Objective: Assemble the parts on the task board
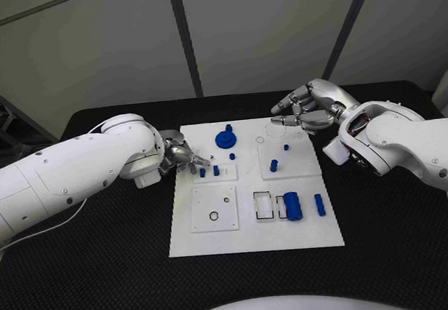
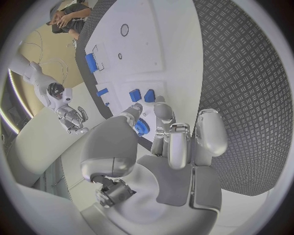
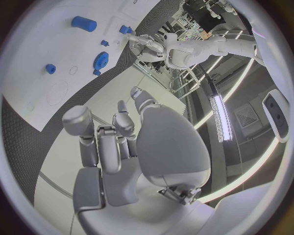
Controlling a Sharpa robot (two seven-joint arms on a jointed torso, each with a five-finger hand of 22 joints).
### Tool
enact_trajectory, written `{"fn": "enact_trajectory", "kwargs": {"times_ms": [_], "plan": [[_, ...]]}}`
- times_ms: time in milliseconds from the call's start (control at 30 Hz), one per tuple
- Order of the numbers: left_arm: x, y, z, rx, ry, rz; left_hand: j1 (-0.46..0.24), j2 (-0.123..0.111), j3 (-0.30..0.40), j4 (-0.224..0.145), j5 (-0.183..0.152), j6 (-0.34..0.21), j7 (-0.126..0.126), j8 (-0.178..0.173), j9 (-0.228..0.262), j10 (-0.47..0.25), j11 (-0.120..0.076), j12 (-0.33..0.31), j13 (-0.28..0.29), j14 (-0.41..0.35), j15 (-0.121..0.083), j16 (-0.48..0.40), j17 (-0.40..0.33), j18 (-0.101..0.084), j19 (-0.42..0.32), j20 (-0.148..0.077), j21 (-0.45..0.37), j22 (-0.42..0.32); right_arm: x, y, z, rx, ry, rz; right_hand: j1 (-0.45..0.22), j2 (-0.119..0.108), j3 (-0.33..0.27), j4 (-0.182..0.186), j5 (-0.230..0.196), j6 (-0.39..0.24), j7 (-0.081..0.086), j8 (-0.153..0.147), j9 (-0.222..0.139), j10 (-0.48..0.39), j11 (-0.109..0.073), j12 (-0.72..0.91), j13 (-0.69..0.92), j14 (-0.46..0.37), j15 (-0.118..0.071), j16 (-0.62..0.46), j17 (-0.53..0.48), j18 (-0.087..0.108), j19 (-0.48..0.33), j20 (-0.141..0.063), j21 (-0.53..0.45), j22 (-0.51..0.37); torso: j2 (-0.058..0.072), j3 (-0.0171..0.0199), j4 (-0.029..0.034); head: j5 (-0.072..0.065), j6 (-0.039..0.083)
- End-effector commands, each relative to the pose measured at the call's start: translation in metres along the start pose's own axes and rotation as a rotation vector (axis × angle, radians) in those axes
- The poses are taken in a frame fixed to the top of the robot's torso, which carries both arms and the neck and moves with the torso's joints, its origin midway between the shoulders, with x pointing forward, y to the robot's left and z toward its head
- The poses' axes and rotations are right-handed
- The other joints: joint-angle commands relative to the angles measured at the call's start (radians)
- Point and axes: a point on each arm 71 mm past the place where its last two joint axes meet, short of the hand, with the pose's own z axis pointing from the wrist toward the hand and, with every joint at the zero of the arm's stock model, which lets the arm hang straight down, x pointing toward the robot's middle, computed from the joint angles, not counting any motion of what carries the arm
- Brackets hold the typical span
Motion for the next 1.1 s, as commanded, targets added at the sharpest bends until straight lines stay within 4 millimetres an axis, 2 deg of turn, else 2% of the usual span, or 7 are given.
{"fn": "enact_trajectory", "kwargs": {"times_ms": [33, 233, 400, 500, 600, 767, 1100], "plan": [[-0.009, -0.003, -0.003, 0.037, -0.068, -0.051, 0.009, -0.015, -0.059, 0.026, 0.0, -0.018, 0.004, 0.002, -0.005, -0.033, 0.007, -0.037, -0.051, 0.089, 0.012, 0.001, 0.206, 0.01, -0.019, 0.003, -0.023, -0.023, 0.0, 0.001, 0.0, -0.005, 0.003, 0.002, -0.008, 0.005, -0.001, 0.007, 0.001, -0.01, 0.0, 0.005, -0.001, -0.006, 0.001, -0.007, -0.002, 0.082, -0.004, -0.005, 0.181, 0.017, -0.009, 0.0, -0.007, -0.003, 0.001, 0.0003, 0.0003, -0.001, 0.001], [-0.017, -0.004, -0.005, 0.068, -0.117, -0.101, 0.067, -0.007, -0.172, 0.08, 0.001, -0.052, 0.019, 0.01, -0.018, -0.089, 0.02, -0.089, -0.132, 0.082, 0.024, -0.012, 0.187, 0.021, -0.047, 0.015, -0.07, -0.068, -0.001, 0.0, 0.001, -0.003, 0.002, 0.001, -0.008, 0.005, -0.001, 0.007, 0.001, -0.01, 0.0, 0.005, -0.001, -0.006, 0.001, -0.007, -0.002, 0.082, -0.004, -0.005, 0.181, 0.017, -0.009, 0.0, -0.007, -0.003, 0.001, 0.0012, 0.0001, -0.002, 0.003], [-0.021, -0.008, -0.006, 0.131, -0.151, -0.12, 0.171, 0.015, -0.208, 0.075, 0.003, -0.112, 0.046, -0.008, -0.04, -0.158, 0.044, -0.121, -0.159, 0.01, 0.043, -0.157, -0.01, 0.051, -0.144, 0.03, -0.205, -0.203, -0.001, 0.0, 0.0, -0.002, 0.001, 0.001, -0.009, 0.005, -0.001, 0.008, 0.001, -0.01, 0.001, 0.005, -0.001, -0.005, 0.001, -0.007, -0.002, 0.082, -0.004, -0.007, 0.178, 0.017, -0.009, 0.0, -0.008, -0.004, 0.001, 0.0009, 0.0002, -0.005, 0.004], [-0.022, -0.019, -0.006, 0.229, -0.192, -0.112, 0.298, 0.049, -0.177, 0.033, 0.005, -0.174, 0.076, -0.046, -0.075, -0.265, 0.083, -0.188, -0.205, -0.141, 0.076, -0.376, -0.271, 0.09, -0.316, 0.055, -0.428, -0.407, -0.001, 0.0, 0.0, -0.002, 0.001, 0.001, -0.009, 0.005, -0.001, 0.008, 0.001, -0.01, 0.001, 0.005, -0.001, -0.006, 0.001, -0.007, -0.002, 0.082, -0.004, -0.007, 0.178, 0.017, -0.009, 0.0, -0.008, -0.005, 0.001, 0.0014, -0.0003, -0.007, 0.007], [-0.019, -0.032, -0.006, 0.342, -0.254, -0.068, 0.405, 0.043, -0.132, -0.017, 0.006, -0.189, 0.093, -0.079, -0.106, -0.348, 0.098, -0.254, -0.256, -0.335, 0.097, -0.61, -0.521, 0.09, -0.384, 0.074, -0.511, -0.45, -0.001, 0.0, 0.0, -0.003, 0.0, 0.001, -0.009, 0.005, -0.001, 0.008, 0.002, -0.01, 0.0, 0.005, -0.001, -0.007, 0.001, -0.009, -0.004, 0.081, -0.004, -0.008, 0.176, 0.018, -0.011, 0.0, -0.01, -0.008, 0.003, 0.0005, -0.0012, -0.01, 0.01], [-0.011, -0.051, -0.006, 0.527, -0.38, 0.061, 0.514, -0.015, -0.003, -0.081, 0.006, -0.142, 0.101, -0.175, -0.186, -0.364, 0.11, -0.358, -0.38, -0.346, 0.106, -0.645, -0.603, 0.1, -0.364, 0.092, -0.569, -0.489, -0.001, 0.001, 0.001, -0.012, 0.001, -0.016, -0.004, 0.006, 0.003, 0.007, 0.007, -0.011, 0.0, 0.006, -0.002, -0.03, 0.001, -0.034, -0.032, 0.077, -0.004, -0.019, 0.16, 0.023, -0.027, 0.0, -0.03, -0.037, 0.002, 0.0008, -0.002, -0.014, 0.014], [0.013, -0.065, 0.003, 0.636, -0.432, 0.296, 0.48, -0.083, 0.083, -0.108, 0.004, -0.07, 0.092, -0.27, -0.248, -0.341, 0.114, -0.416, -0.485, -0.319, 0.106, -0.609, -0.649, 0.099, -0.328, 0.091, -0.552, -0.469, 0.0, 0.0, 0.002, -0.016, 0.003, -0.027, -0.004, 0.006, 0.003, 0.008, 0.007, -0.012, 0.0, 0.007, -0.002, -0.035, 0.001, -0.041, -0.039, 0.076, -0.004, -0.021, 0.157, 0.024, -0.031, 0.0, -0.034, -0.044, 0.001, -0.0003, -0.0001, -0.021, 0.02]]}}
